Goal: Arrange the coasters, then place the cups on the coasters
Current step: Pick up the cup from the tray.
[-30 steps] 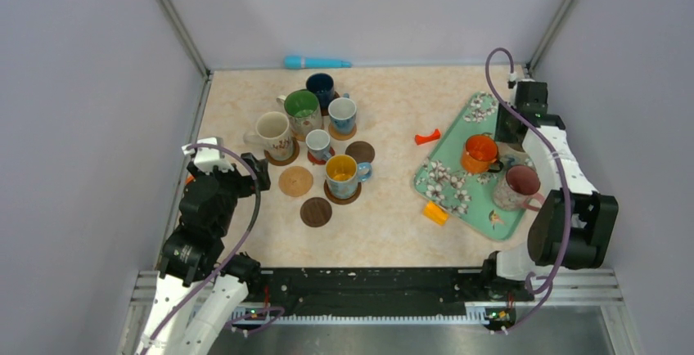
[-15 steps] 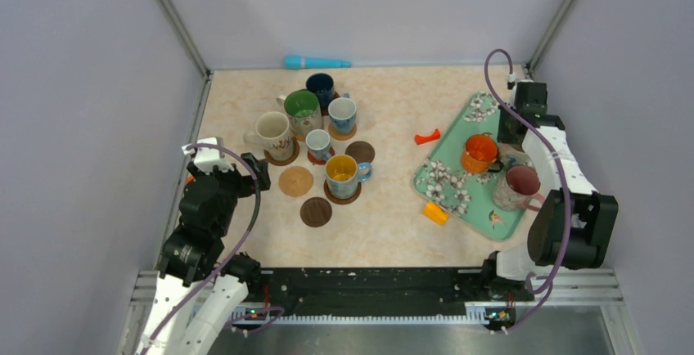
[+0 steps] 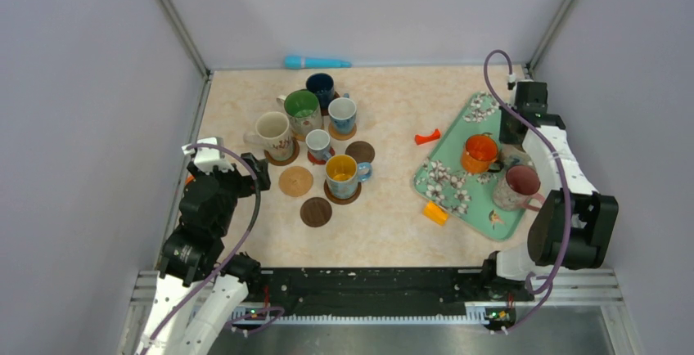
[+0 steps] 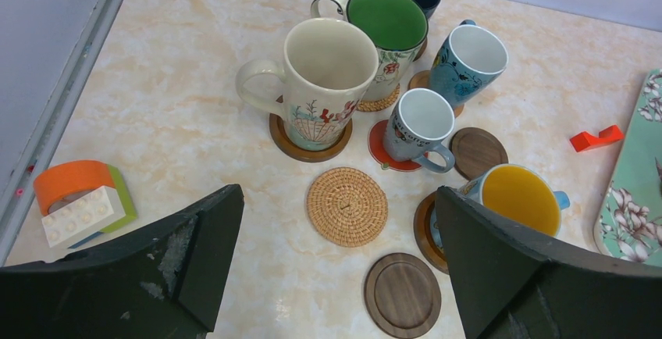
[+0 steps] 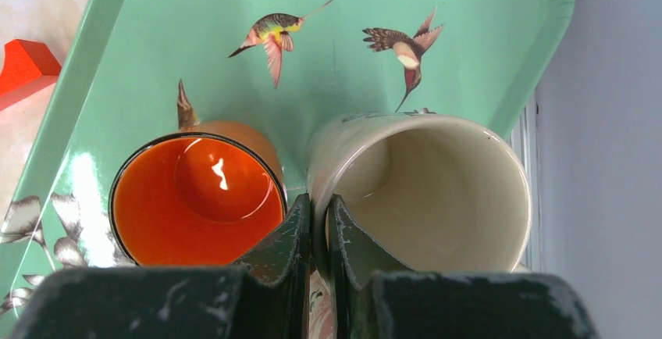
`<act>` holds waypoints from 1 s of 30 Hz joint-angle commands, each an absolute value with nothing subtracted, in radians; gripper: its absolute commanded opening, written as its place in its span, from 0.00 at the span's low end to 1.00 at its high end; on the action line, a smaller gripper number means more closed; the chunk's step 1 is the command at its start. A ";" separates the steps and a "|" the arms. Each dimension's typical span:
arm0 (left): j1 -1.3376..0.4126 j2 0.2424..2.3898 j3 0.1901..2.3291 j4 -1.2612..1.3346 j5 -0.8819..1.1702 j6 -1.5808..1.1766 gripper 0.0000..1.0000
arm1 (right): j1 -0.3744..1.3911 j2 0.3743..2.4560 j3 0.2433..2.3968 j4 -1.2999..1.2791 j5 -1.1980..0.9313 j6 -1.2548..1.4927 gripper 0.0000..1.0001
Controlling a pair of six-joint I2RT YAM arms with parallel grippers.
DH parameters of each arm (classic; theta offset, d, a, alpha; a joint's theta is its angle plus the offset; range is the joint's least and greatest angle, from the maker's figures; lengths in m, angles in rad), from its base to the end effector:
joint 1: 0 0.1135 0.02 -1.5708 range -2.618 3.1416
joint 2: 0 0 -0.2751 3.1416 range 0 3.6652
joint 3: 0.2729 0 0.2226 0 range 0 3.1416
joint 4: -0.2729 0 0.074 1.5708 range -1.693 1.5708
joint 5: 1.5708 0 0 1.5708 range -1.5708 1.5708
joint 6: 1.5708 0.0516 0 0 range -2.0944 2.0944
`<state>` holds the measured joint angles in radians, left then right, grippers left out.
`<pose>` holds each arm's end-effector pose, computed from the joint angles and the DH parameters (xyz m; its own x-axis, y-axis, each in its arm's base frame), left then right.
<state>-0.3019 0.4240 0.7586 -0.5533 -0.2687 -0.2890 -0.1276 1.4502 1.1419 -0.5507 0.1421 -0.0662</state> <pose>0.0736 -0.0086 0.3269 -0.2097 -0.2225 -0.9521 -0.0214 0.9746 -0.2230 0.2878 -0.0443 0.2840 -0.7638 0.0320 -0.6447 0.1676 0.9743 -0.1502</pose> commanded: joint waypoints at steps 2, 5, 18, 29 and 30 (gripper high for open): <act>-0.304 0.429 0.781 -0.525 -0.262 -0.293 0.98 | -0.116 1.384 1.255 -0.557 0.200 -0.105 0.00; -0.304 0.431 0.781 -0.525 -0.262 -0.293 0.98 | -0.092 1.384 1.292 -0.569 0.219 -0.119 0.00; -0.304 0.432 0.784 -0.529 -0.265 -0.292 0.98 | -0.007 1.389 1.423 -0.607 0.282 -0.167 0.00; -0.303 0.435 0.786 -0.529 -0.267 -0.291 0.98 | 0.118 1.409 1.543 -0.628 0.320 -0.221 0.00; -0.304 0.435 0.786 -0.531 -0.267 -0.291 0.98 | 0.133 1.413 1.551 -0.630 0.326 -0.224 0.00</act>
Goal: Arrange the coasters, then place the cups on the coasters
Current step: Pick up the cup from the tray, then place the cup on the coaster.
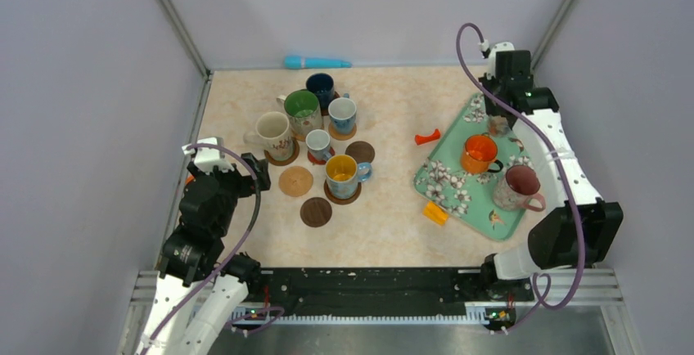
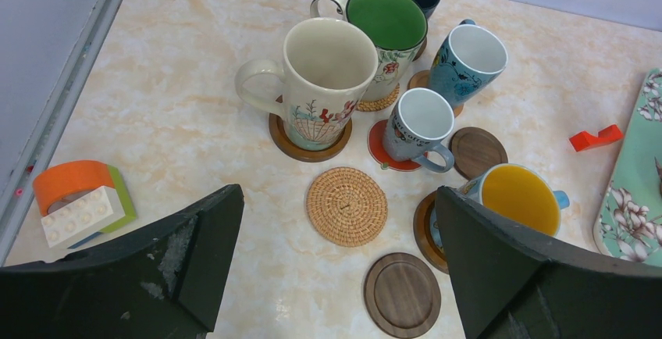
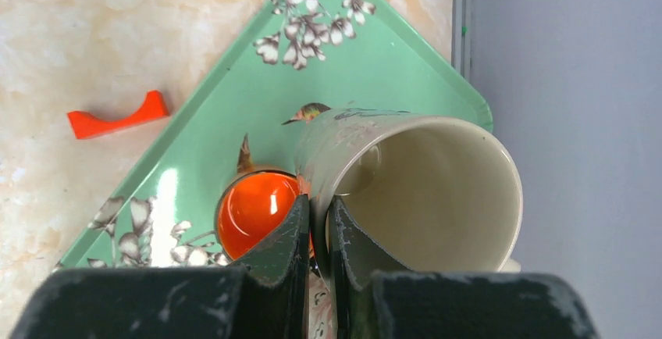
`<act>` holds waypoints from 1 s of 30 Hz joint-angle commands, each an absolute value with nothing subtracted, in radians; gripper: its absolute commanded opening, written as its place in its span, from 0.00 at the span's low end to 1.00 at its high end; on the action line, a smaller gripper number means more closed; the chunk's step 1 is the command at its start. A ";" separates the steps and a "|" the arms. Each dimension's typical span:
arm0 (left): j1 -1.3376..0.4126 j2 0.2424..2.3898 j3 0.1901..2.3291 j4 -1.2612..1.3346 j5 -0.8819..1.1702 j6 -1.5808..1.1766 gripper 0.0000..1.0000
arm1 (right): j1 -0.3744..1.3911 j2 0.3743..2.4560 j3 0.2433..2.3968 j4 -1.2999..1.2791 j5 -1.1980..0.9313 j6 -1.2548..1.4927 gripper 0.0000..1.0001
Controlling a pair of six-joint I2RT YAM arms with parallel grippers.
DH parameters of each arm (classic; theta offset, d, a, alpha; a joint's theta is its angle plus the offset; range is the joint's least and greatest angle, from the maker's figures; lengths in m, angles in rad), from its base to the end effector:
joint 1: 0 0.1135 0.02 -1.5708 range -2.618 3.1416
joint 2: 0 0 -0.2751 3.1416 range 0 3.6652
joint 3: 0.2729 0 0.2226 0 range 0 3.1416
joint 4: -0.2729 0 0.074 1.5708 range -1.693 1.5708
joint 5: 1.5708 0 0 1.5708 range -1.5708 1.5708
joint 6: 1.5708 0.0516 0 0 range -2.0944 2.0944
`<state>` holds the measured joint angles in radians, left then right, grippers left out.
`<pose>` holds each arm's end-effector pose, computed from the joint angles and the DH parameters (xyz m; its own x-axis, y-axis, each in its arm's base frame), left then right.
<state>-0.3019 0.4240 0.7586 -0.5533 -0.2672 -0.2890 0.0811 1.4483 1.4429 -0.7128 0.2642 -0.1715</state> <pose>0.0736 -0.0087 0.3269 -0.2102 -0.2224 -0.9520 -0.0200 0.9745 -0.2233 0.2944 0.0104 0.3639 -0.6663 -0.2194 -0.7126 0.0041 0.9546 -0.2978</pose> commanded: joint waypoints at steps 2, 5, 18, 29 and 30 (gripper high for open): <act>-0.303 0.437 0.787 -0.530 -0.269 -0.291 0.98 | 0.170 1.420 1.569 -0.631 0.350 -0.236 0.00; -0.304 0.438 0.787 -0.531 -0.270 -0.291 0.98 | 0.225 1.431 1.580 -0.614 0.368 -0.259 0.00; -0.302 0.449 0.791 -0.538 -0.280 -0.291 0.98 | 0.605 1.531 1.589 -0.505 0.419 -0.268 0.00; -0.302 0.436 0.776 -0.522 -0.310 -0.287 0.98 | 0.778 1.712 1.663 -0.456 0.366 -0.236 0.00; -0.302 0.439 0.777 -0.525 -0.314 -0.286 0.98 | 0.783 1.718 1.669 -0.453 0.354 -0.232 0.00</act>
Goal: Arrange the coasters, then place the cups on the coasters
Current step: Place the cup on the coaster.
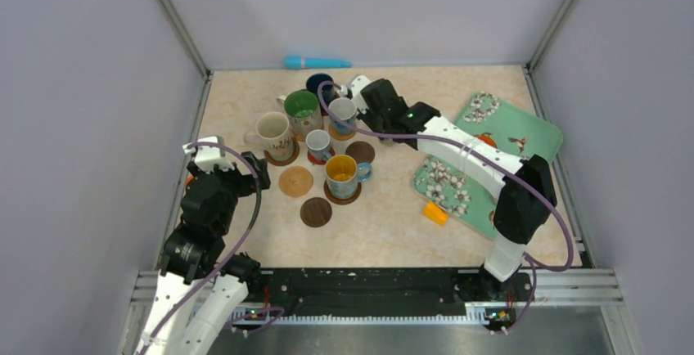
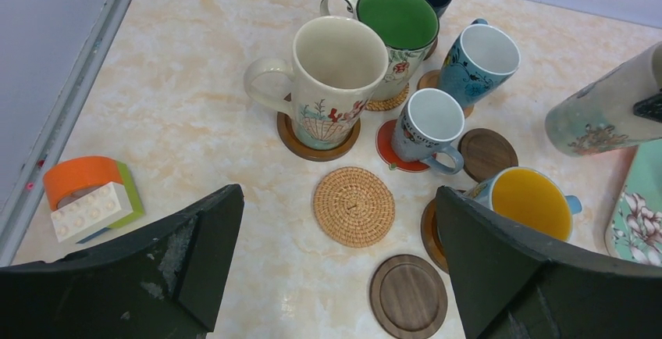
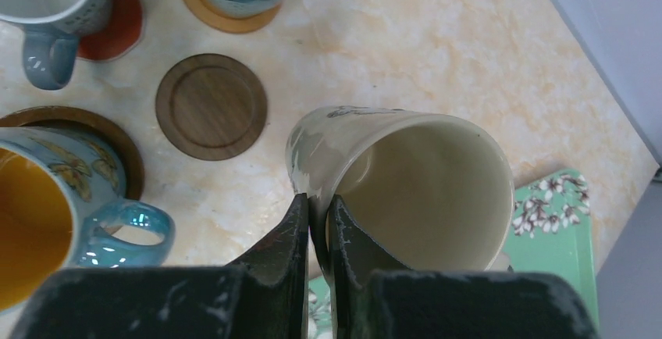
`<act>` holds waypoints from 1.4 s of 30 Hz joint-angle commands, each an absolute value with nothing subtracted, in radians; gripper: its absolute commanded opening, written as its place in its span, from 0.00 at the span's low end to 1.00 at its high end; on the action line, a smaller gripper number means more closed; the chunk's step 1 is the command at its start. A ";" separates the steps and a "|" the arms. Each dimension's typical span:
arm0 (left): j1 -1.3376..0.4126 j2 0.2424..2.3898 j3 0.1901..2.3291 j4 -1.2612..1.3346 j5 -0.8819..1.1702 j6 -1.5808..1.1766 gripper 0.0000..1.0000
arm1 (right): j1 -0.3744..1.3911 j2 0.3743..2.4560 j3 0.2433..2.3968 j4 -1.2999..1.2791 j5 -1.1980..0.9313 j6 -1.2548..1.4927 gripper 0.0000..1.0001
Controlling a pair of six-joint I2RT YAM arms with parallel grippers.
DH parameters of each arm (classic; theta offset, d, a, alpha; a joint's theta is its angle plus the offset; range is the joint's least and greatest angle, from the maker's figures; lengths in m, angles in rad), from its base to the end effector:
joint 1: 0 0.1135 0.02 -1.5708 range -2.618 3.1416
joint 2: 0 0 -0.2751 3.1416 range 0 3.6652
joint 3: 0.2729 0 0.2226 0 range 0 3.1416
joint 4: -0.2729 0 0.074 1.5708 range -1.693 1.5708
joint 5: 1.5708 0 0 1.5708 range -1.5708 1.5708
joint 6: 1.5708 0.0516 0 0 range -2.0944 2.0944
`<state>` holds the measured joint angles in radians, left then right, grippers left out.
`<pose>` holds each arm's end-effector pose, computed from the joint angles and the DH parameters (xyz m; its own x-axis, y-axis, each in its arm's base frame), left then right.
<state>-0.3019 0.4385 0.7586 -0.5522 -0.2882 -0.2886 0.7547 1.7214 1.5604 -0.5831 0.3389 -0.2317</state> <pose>0.0766 -0.0085 0.3263 -0.2165 -0.2184 -0.9515 -0.0424 0.9758 -0.2143 0.2833 0.2428 0.3273 -0.3728 -0.6478 -0.6643 -0.5687 0.7252 -0.3881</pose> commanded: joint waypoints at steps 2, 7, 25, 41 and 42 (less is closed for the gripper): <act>-0.302 0.439 0.778 -0.525 -0.324 -0.285 0.98 | 0.791 1.729 1.678 -0.450 0.333 -0.222 0.00; -0.299 0.439 0.775 -0.525 -0.355 -0.281 0.98 | 0.806 1.760 1.696 -0.448 0.309 -0.215 0.00; -0.291 0.442 0.761 -0.502 -0.488 -0.273 0.98 | 0.842 1.852 1.791 -0.559 0.198 -0.272 0.00; -0.291 0.499 0.808 -0.462 -0.549 -0.187 0.98 | 0.845 1.960 1.924 -0.668 0.157 -0.272 0.00; -0.291 0.498 0.802 -0.454 -0.543 -0.189 0.98 | 0.846 1.962 1.926 -0.669 0.157 -0.273 0.00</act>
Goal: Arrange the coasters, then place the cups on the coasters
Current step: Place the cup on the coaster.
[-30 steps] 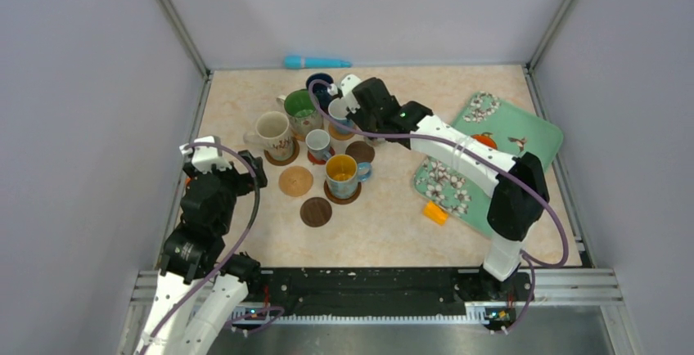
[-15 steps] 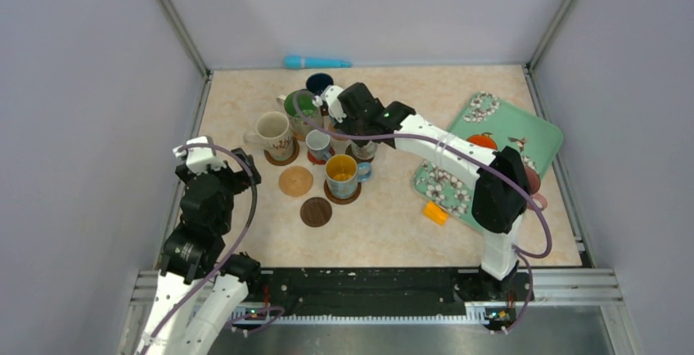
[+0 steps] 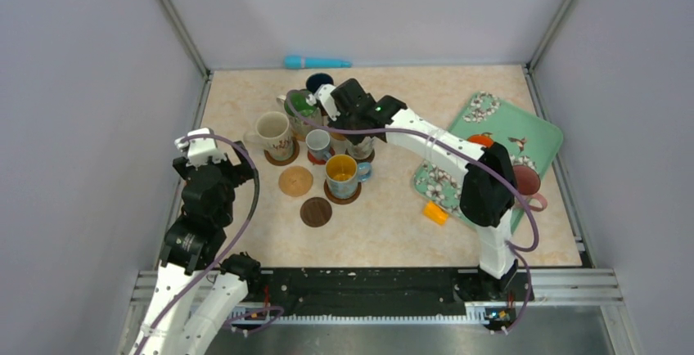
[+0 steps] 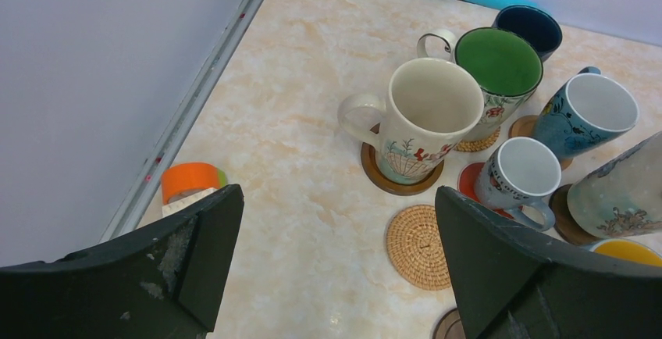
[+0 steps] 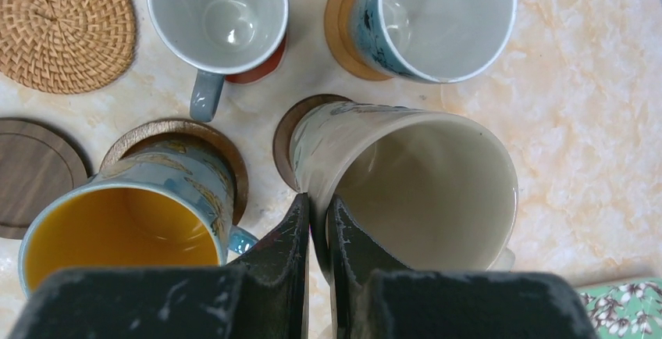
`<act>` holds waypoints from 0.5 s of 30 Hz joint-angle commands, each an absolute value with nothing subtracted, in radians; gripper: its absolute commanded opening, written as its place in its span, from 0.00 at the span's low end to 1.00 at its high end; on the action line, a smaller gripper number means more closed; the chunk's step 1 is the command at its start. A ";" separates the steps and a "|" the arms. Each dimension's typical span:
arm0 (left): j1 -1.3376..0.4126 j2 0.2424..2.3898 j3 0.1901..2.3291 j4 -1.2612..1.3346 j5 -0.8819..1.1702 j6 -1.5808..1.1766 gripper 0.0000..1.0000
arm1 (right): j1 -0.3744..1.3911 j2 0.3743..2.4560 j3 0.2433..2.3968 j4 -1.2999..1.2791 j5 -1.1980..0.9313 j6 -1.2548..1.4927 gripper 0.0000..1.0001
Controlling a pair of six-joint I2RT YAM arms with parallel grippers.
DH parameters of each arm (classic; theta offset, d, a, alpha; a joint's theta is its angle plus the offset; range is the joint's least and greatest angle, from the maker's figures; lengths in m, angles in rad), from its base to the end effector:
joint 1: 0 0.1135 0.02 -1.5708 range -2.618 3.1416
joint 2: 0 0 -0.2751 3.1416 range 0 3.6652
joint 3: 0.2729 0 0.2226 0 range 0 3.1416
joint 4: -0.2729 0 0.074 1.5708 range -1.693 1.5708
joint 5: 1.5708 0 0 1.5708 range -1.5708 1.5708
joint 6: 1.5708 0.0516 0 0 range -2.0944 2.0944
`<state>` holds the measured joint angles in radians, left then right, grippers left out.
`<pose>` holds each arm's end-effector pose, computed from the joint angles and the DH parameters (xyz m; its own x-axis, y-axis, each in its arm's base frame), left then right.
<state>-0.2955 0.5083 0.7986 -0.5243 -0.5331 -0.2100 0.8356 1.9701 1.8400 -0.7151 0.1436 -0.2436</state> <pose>0.0871 0.0009 0.3388 -0.1706 -0.1357 -0.9759 -0.2635 0.9607 -0.0875 0.2941 0.3142 0.3051 -0.3253 -0.7156 -0.6182 -0.7716 0.5788 -0.2640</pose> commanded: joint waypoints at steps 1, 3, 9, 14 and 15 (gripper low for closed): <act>-0.291 0.498 0.797 -0.451 -0.536 -0.191 0.98 | 0.846 1.965 1.928 -0.669 0.159 -0.274 0.00; -0.291 0.502 0.791 -0.445 -0.526 -0.196 0.98 | 0.845 1.972 1.933 -0.673 0.165 -0.279 0.00; -0.291 0.507 0.789 -0.444 -0.520 -0.196 0.98 | 0.848 1.987 1.948 -0.674 0.164 -0.287 0.00; -0.291 0.496 0.777 -0.441 -0.519 -0.196 0.98 | 0.855 2.001 1.958 -0.675 0.172 -0.299 0.00; -0.291 0.497 0.776 -0.441 -0.518 -0.197 0.98 | 0.856 2.005 1.962 -0.675 0.172 -0.300 0.00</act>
